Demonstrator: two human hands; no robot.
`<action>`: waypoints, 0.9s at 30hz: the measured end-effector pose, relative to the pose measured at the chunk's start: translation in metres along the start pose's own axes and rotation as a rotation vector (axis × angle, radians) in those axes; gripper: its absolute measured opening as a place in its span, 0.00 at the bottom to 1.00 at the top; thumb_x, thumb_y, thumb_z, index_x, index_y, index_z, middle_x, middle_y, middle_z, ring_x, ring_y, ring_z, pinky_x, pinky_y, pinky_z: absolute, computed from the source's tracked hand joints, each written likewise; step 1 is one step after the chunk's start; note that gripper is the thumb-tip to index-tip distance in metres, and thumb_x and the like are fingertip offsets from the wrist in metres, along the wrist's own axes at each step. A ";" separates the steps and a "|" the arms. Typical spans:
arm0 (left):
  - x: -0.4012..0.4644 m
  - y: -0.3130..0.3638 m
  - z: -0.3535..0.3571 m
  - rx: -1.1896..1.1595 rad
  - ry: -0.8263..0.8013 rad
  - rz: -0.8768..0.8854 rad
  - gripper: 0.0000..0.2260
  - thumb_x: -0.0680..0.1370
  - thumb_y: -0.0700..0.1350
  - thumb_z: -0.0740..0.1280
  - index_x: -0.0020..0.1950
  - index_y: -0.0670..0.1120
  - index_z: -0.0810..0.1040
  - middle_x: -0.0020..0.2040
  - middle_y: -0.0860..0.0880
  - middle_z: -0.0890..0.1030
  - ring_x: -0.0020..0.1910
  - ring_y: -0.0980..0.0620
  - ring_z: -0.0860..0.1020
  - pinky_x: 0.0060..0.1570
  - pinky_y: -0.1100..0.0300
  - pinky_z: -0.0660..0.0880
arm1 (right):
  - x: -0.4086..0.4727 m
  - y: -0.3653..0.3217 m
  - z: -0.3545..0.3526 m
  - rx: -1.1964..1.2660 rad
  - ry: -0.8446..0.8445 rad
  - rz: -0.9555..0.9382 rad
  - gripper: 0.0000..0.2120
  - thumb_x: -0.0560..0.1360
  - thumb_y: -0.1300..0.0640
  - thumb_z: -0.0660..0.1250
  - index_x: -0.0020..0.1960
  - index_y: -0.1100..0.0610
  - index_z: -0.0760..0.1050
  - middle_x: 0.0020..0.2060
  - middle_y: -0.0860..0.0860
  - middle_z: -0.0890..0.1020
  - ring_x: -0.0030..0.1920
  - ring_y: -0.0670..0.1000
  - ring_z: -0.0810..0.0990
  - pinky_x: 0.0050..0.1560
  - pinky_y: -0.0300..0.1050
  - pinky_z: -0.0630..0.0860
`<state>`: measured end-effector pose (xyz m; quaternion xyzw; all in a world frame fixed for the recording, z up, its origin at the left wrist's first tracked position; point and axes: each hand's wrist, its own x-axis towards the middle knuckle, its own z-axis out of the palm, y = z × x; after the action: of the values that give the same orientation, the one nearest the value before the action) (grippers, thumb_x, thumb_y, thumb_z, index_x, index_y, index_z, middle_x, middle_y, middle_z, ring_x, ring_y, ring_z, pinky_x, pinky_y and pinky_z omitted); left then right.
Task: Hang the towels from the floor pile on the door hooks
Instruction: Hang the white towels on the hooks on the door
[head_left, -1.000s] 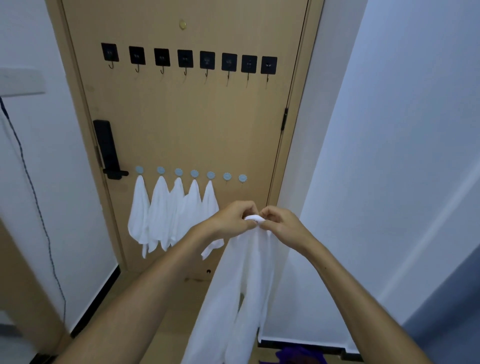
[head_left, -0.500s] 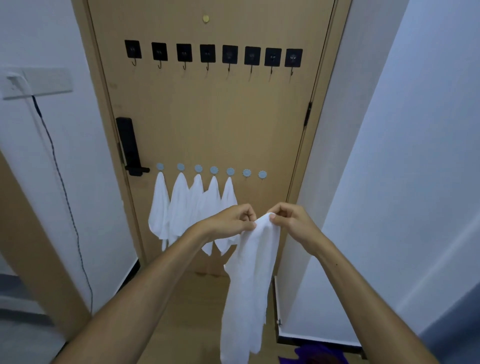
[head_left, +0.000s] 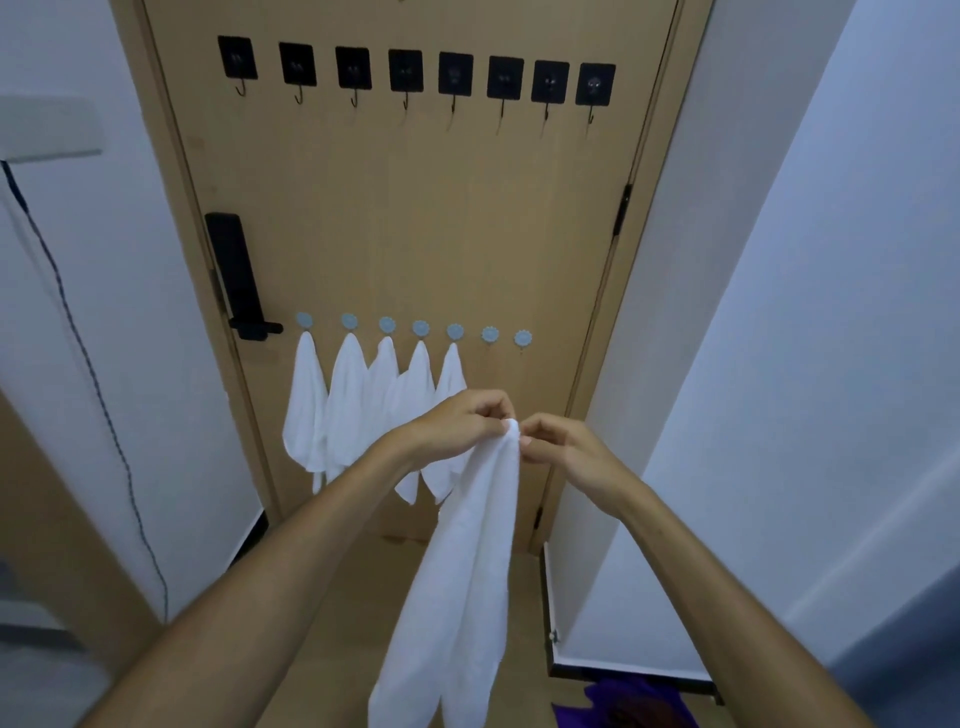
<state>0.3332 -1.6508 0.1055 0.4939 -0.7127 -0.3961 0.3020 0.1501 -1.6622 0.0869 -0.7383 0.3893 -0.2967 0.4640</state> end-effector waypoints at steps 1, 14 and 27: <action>0.005 -0.005 -0.003 0.003 -0.001 -0.010 0.06 0.79 0.40 0.61 0.44 0.44 0.75 0.39 0.51 0.74 0.41 0.54 0.70 0.47 0.58 0.68 | 0.007 0.004 0.000 0.039 -0.011 -0.008 0.08 0.78 0.61 0.62 0.54 0.63 0.77 0.51 0.60 0.81 0.51 0.54 0.79 0.57 0.48 0.75; 0.141 -0.074 -0.039 0.332 -0.061 -0.097 0.07 0.77 0.39 0.60 0.44 0.48 0.76 0.42 0.53 0.76 0.43 0.54 0.73 0.45 0.61 0.69 | 0.143 0.078 -0.043 -0.023 -0.060 0.061 0.11 0.76 0.64 0.63 0.37 0.53 0.74 0.35 0.46 0.75 0.37 0.43 0.72 0.40 0.32 0.67; 0.286 -0.126 -0.018 0.334 -0.150 -0.110 0.06 0.80 0.39 0.59 0.46 0.44 0.74 0.45 0.45 0.77 0.45 0.49 0.74 0.46 0.58 0.71 | 0.233 0.168 -0.108 -0.115 0.027 0.236 0.10 0.77 0.60 0.62 0.38 0.53 0.74 0.34 0.46 0.76 0.33 0.39 0.73 0.33 0.29 0.70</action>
<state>0.3124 -1.9509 0.0168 0.5446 -0.7610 -0.3237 0.1396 0.1349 -1.9538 -0.0069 -0.7086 0.4963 -0.2271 0.4472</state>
